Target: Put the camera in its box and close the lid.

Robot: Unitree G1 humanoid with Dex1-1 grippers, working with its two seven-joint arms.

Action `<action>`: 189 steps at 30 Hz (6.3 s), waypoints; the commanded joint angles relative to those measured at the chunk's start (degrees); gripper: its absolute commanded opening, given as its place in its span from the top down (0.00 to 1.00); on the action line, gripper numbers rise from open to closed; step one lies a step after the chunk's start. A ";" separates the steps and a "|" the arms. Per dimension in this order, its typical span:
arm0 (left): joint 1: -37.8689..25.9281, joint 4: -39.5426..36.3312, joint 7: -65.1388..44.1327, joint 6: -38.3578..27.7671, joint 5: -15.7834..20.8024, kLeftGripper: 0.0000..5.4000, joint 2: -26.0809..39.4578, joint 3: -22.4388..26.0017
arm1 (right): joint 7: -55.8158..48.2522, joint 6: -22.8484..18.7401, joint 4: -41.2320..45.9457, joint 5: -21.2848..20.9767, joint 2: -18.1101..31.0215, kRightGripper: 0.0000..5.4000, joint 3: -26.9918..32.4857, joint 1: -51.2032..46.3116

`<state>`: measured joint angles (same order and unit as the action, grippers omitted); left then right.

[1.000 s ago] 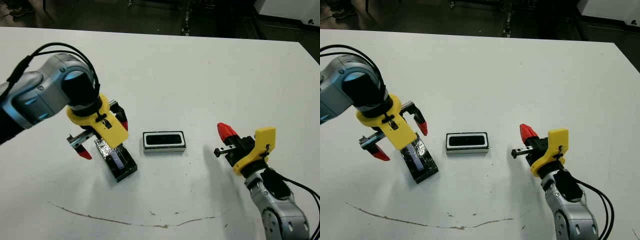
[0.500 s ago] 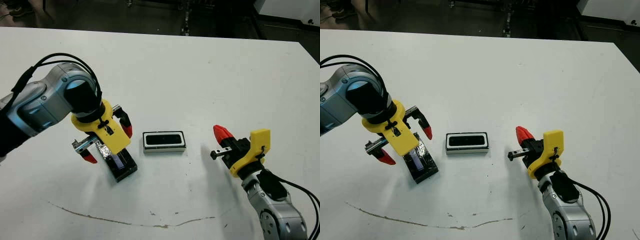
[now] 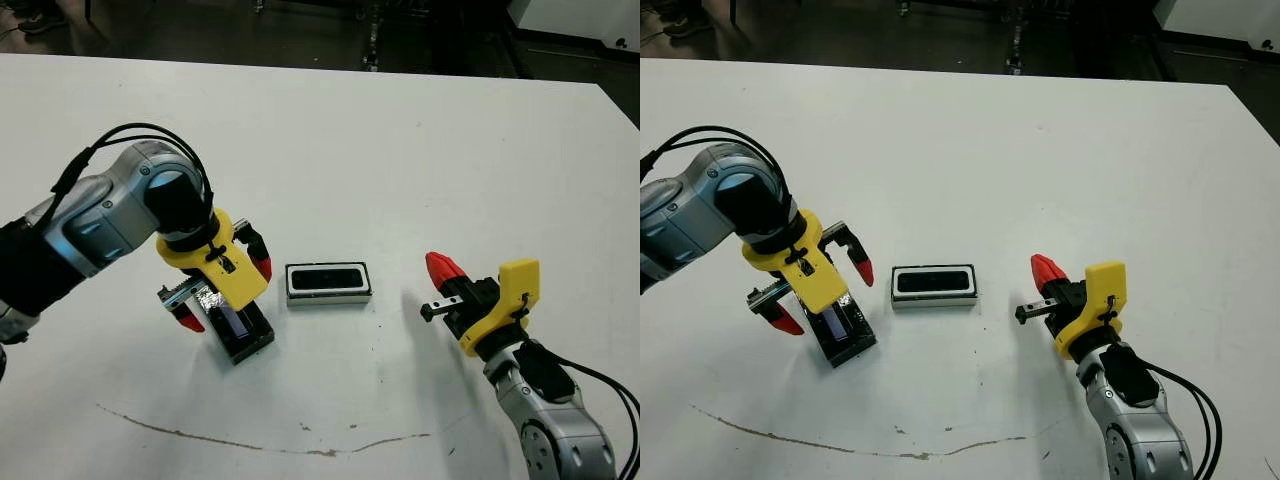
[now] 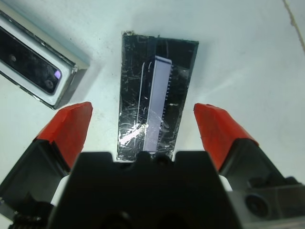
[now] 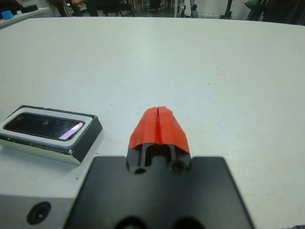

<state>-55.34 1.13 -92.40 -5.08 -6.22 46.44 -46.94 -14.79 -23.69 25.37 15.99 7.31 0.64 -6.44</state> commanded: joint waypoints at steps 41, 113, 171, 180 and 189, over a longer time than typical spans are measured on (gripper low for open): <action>11.96 6.31 4.92 -20.81 -10.16 0.38 -4.16 8.47 | -0.93 -0.48 0.00 1.61 1.27 1.00 -0.62 -0.96; 6.12 -12.27 27.10 81.42 14.49 0.43 -10.59 19.84 | 0.31 0.15 -0.91 0.21 0.68 1.00 -2.84 -0.84; 7.76 -8.34 31.97 66.74 19.06 0.43 -11.76 13.21 | -0.21 0.28 -1.63 0.09 0.61 1.00 -3.46 -1.48; 8.44 -10.77 33.33 68.24 19.99 0.43 -12.11 12.91 | -0.36 0.56 -1.64 0.12 0.57 1.00 -3.63 -1.64; 10.45 -10.97 34.42 66.39 20.02 0.43 -13.37 12.58 | -0.02 -0.21 -1.37 0.77 0.18 1.00 -3.27 -1.49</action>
<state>-46.76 -9.44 -57.90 61.84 13.09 33.90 -33.68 -14.99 -23.62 24.10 16.40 7.21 -3.27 -7.34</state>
